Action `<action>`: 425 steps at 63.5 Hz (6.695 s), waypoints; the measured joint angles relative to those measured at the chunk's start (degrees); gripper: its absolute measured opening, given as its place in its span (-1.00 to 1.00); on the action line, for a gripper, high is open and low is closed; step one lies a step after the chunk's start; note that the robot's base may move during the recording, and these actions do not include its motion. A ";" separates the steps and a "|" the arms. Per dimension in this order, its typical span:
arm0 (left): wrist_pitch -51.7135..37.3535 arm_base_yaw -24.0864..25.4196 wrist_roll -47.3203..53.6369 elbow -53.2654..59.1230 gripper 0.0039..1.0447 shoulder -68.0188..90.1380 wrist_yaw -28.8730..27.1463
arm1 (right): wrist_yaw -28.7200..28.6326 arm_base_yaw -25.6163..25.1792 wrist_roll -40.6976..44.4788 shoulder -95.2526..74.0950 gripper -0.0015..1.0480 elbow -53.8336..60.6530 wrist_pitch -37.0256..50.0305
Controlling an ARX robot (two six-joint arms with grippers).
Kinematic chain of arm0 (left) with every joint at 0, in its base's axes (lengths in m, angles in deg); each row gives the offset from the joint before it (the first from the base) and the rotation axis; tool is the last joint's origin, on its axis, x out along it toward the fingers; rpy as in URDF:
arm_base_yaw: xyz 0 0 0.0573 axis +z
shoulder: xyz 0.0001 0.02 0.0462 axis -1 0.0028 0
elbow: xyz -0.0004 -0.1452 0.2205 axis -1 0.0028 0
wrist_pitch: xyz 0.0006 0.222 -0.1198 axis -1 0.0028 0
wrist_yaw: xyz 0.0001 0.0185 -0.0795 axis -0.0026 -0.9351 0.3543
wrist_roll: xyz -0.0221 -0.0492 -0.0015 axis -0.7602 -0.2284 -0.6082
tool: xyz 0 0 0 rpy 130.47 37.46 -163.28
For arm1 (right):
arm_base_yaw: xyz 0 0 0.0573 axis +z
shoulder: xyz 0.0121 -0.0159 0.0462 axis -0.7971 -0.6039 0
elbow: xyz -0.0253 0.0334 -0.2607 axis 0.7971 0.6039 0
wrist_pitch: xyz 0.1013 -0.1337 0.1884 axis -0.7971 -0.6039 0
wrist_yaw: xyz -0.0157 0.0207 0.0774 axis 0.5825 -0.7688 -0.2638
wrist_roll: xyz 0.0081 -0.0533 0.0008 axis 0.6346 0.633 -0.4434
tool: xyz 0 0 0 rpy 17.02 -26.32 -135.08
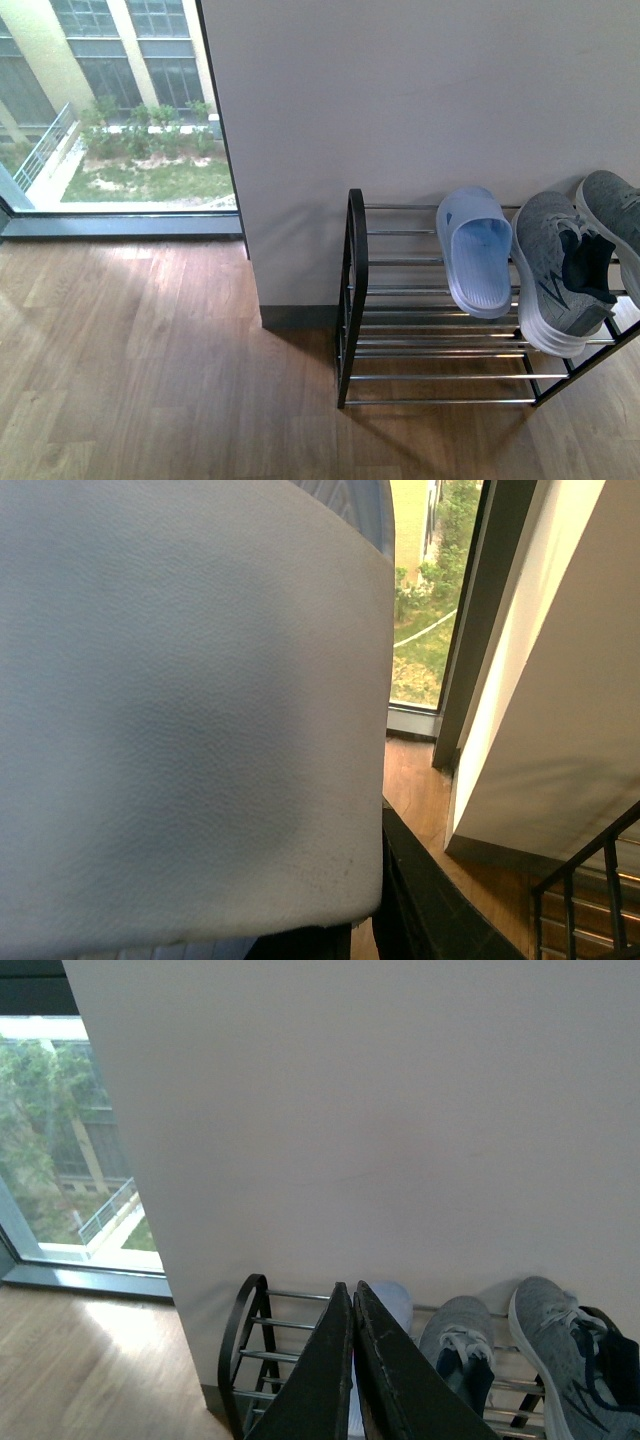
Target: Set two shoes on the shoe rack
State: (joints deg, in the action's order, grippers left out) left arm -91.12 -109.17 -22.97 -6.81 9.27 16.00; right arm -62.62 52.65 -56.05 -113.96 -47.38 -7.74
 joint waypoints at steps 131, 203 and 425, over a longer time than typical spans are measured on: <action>0.00 0.11 0.02 0.00 -0.97 -0.11 -0.22 | -0.20 0.00 0.02 32.79 0.67 0.04 -32.20; 3.91 0.57 -4.68 -3.37 -0.97 3.91 4.98 | 0.17 0.15 0.02 32.81 0.82 0.04 -32.30; -26.62 10.58 7.80 10.82 -0.76 -5.53 25.05 | 0.04 0.15 0.02 32.81 0.82 0.04 -32.30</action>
State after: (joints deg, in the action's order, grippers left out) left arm -117.75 -98.59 -15.17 4.01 3.74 41.05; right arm -62.58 52.80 -56.03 -81.15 -47.34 -40.05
